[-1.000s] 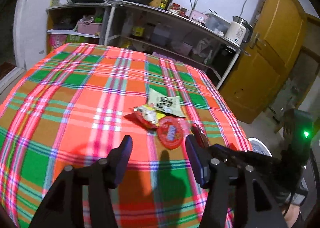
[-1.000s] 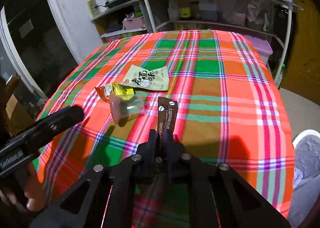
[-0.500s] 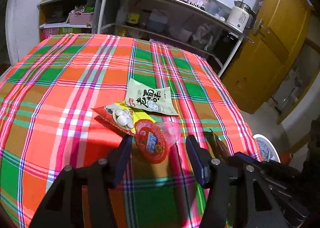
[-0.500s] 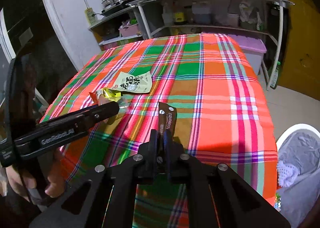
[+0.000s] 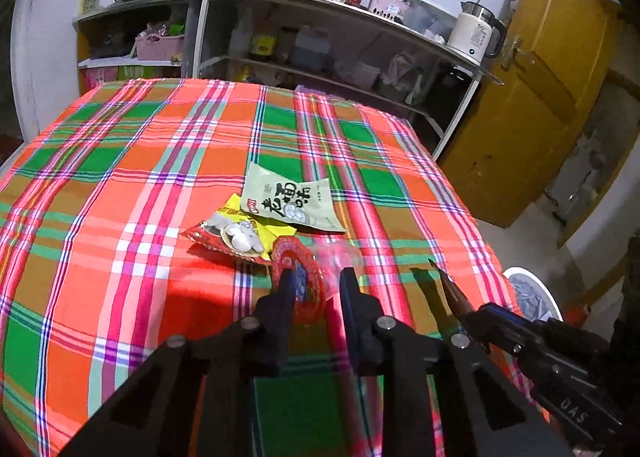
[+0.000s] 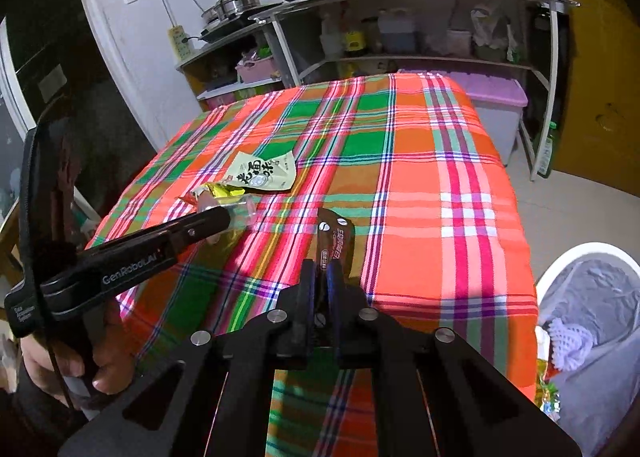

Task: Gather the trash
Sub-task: 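Grasp the clear red-lidded cup with the left gripper while the right gripper holds the brown wrapper, then carry the cup and brown wrapper over the trash bin and open both grippers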

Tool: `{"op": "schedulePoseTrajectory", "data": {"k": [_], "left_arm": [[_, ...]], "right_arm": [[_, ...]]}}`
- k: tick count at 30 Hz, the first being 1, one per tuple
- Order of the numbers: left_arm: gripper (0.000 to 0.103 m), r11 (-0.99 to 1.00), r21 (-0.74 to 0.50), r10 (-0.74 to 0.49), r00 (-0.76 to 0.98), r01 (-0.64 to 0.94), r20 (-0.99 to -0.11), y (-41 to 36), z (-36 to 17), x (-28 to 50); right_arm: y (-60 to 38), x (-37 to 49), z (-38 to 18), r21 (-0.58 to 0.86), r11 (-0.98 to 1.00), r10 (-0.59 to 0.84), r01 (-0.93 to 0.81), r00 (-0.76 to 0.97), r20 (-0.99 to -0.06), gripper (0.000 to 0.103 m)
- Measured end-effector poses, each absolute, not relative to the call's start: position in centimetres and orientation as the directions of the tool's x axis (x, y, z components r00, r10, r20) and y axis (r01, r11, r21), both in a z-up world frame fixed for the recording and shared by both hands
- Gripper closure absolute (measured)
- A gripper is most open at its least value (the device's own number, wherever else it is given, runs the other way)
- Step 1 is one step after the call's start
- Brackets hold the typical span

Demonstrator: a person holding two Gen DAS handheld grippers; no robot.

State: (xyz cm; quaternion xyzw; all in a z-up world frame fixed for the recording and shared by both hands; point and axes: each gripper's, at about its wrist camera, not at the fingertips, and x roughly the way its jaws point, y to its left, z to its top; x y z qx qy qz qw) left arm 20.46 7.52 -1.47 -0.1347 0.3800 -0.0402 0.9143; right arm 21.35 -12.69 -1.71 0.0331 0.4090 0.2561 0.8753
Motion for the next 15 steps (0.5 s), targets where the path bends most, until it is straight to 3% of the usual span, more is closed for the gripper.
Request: {"op": "schedulePoseTrajectory", "data": {"k": [15], "left_arm": [[0.082,0.957,-0.277,-0.246,0.731,0.081,-0.636,3.7,1.7,16.1]], "right_arm": [[-15.8,17.7,1.3,0.261,0.882,0.46,-0.392,0.599,-0.656,0.097]]}}
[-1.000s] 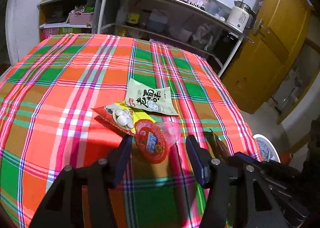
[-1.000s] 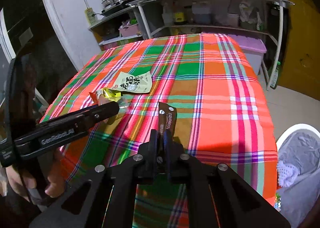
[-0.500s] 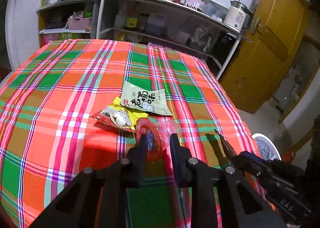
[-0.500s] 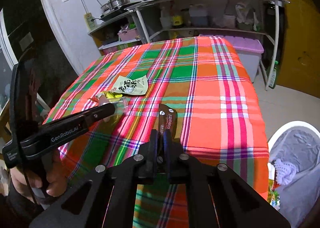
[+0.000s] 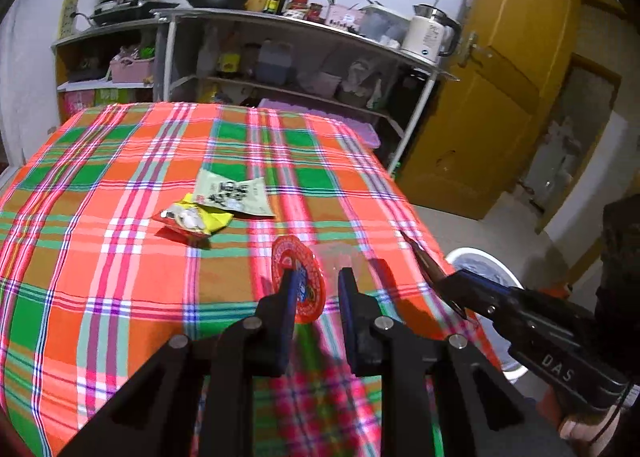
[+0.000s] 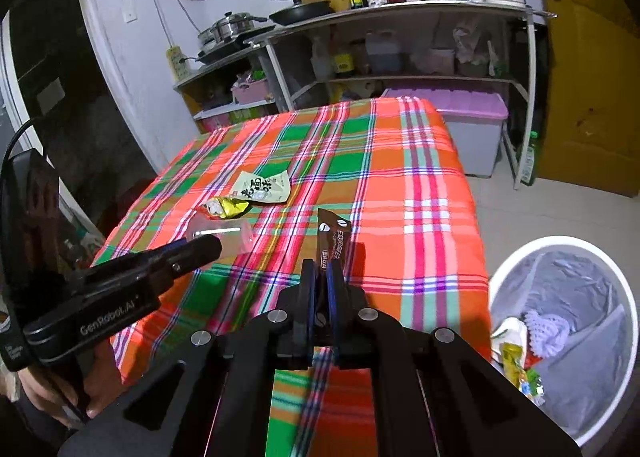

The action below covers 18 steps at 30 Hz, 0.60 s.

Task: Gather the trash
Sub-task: 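Carry the cup and brown wrapper over the trash bin and open both grippers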

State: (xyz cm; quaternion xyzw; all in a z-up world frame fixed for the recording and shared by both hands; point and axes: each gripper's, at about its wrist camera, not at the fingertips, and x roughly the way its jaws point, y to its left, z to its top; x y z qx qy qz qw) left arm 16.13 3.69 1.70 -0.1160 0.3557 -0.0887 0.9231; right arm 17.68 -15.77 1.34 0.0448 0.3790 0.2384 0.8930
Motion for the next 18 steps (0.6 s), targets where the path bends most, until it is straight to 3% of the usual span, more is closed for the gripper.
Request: {"op": "schedulePoseTrajectory", "data": {"k": [18], "left_arm": [[0.082,0.951,-0.251,-0.3,0.74,0.181,-0.602,-1.7,4.3,12.9]], "right_arm": [[-21.1,13.3,3.8,0.251,0.913,0.407,-0.321,0.671,-0.62,0.097]]}}
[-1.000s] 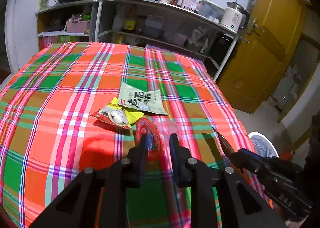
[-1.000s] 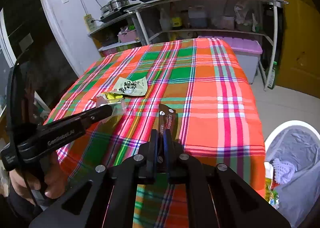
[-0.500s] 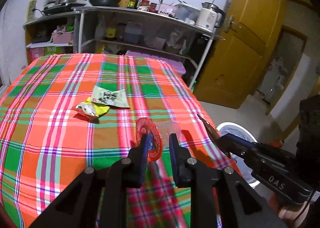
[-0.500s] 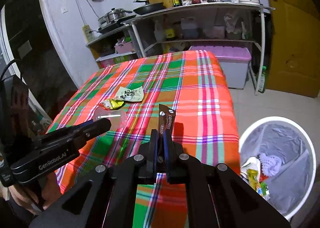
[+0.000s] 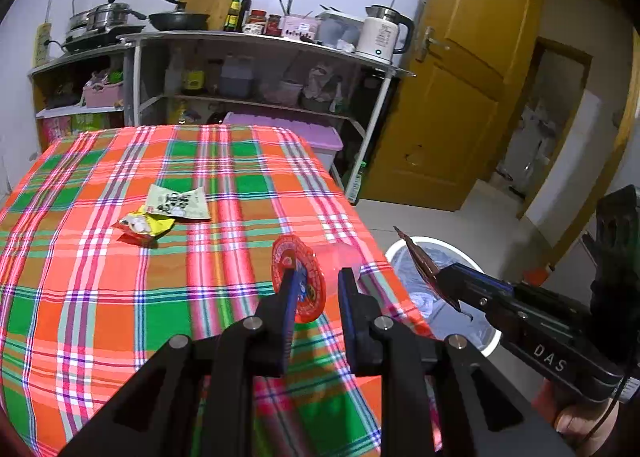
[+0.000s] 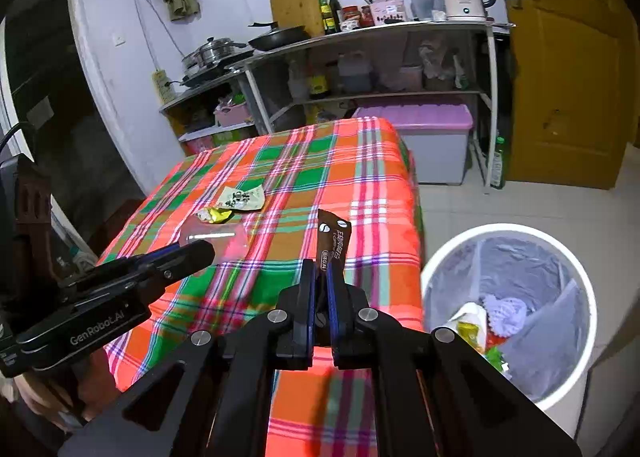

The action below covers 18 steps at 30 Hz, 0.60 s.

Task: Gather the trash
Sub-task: 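Carry the cup and brown wrapper over the trash bin and open both grippers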

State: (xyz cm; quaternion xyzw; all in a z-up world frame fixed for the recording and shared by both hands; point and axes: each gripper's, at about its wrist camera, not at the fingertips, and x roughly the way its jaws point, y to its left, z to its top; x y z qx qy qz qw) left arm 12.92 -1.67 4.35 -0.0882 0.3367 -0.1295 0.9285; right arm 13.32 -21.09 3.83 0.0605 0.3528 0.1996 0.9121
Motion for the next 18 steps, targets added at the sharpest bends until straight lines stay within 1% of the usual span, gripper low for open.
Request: {"op": "schedulePoseTrajectory", "data": {"k": [18], "left_arm": [[0.082,0.934,-0.225,-0.357,0.713,0.278,-0.603,-7.4,5.0,12.8]], "right_arm": [[-27.0,11.8,4.0,0.273,0.934,0.353,-0.231,0.714,-0.605,0.097]]}}
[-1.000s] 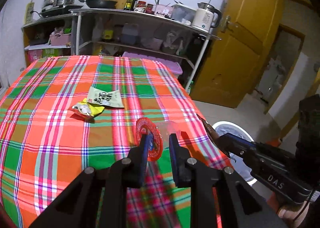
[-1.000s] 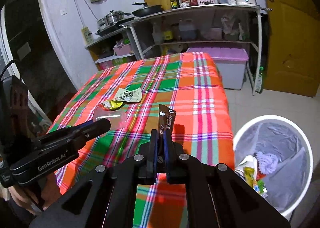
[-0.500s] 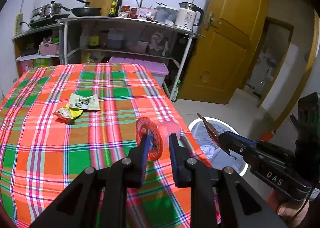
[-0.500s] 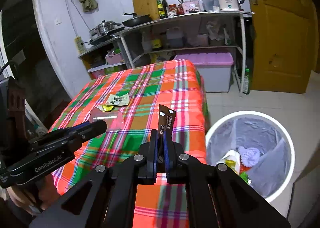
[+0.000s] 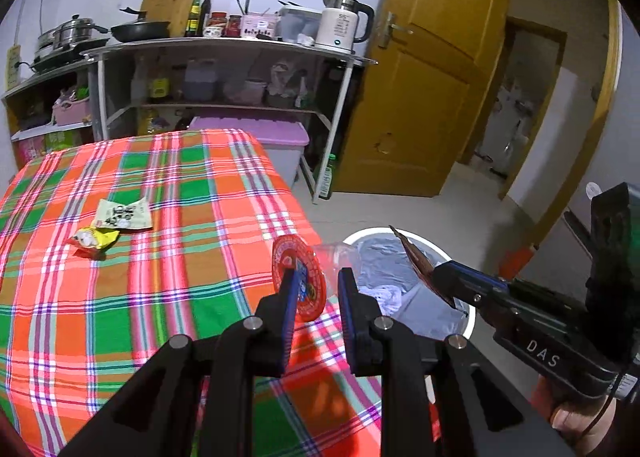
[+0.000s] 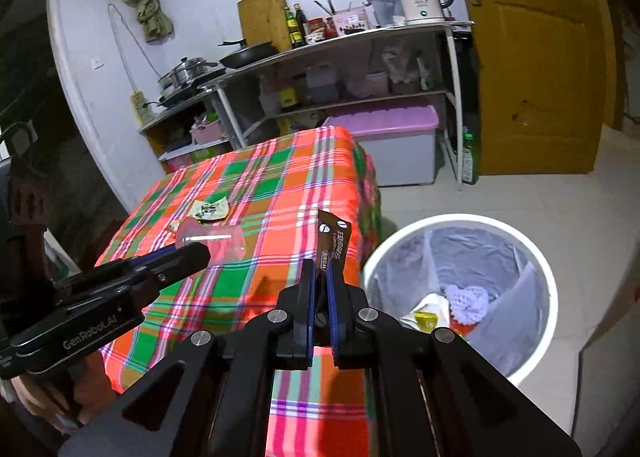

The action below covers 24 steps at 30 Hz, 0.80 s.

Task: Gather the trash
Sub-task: 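Carry the cup and brown wrapper over the trash bin and open both grippers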

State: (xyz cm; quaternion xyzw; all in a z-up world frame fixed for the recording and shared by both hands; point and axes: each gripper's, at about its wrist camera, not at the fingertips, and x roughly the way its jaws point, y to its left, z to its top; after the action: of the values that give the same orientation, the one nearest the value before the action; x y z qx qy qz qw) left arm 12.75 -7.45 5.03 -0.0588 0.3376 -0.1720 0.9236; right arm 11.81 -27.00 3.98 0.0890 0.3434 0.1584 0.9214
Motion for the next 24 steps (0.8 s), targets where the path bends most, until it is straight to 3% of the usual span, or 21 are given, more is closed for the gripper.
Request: {"op": "schedulePoseTrajectory", "data": {"k": [24], "left_arm": [[0.082,0.903,-0.211,-0.411,0.616,0.373,-0.672,-14.1,2.0,15.4]], "right_arm": [[-34.1,13.1,0.4,0.335,0.938,0.298,-0.091,0.706,-0.643,0.097]]}}
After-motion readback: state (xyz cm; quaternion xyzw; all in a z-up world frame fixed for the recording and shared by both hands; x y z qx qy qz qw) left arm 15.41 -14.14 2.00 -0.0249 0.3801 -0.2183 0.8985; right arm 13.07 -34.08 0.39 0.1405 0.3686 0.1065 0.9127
